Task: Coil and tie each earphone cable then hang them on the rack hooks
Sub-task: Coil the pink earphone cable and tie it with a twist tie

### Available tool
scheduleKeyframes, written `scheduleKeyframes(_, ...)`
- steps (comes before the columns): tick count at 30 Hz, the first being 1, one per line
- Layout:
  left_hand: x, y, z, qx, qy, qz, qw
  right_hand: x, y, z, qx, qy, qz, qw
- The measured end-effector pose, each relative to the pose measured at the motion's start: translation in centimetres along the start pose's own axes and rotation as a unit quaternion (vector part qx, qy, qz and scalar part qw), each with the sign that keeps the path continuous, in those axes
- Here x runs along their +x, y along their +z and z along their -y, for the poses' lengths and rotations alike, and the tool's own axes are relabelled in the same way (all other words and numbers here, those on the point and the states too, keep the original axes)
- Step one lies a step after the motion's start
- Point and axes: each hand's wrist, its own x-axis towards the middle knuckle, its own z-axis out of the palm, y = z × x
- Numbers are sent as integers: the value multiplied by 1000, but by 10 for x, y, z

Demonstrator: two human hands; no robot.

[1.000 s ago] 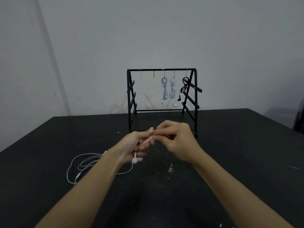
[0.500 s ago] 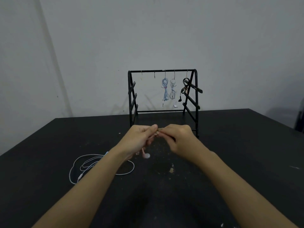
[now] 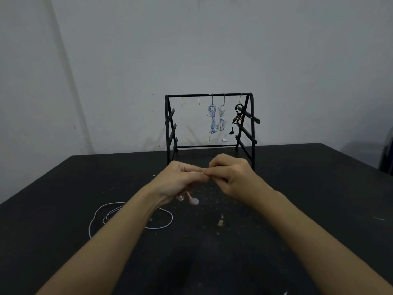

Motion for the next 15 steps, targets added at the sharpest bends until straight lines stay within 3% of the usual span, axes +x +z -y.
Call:
scheduleKeyframes(5,-3,4,-1,67,40,-23,997,4,-1,-1,-30,-26,48,998)
scheduleKeyframes(8,0,3,4,179,99,-54,977,7,0,-4,-45,-22,70,996)
scheduleKeyframes(12,2,0,16,381,241,-87,888,9,2,-6,-31,5,73,997)
scheduleKeyframes(15,1,-2,23,412,309,-123,848,9,2,2,12,40,53,998)
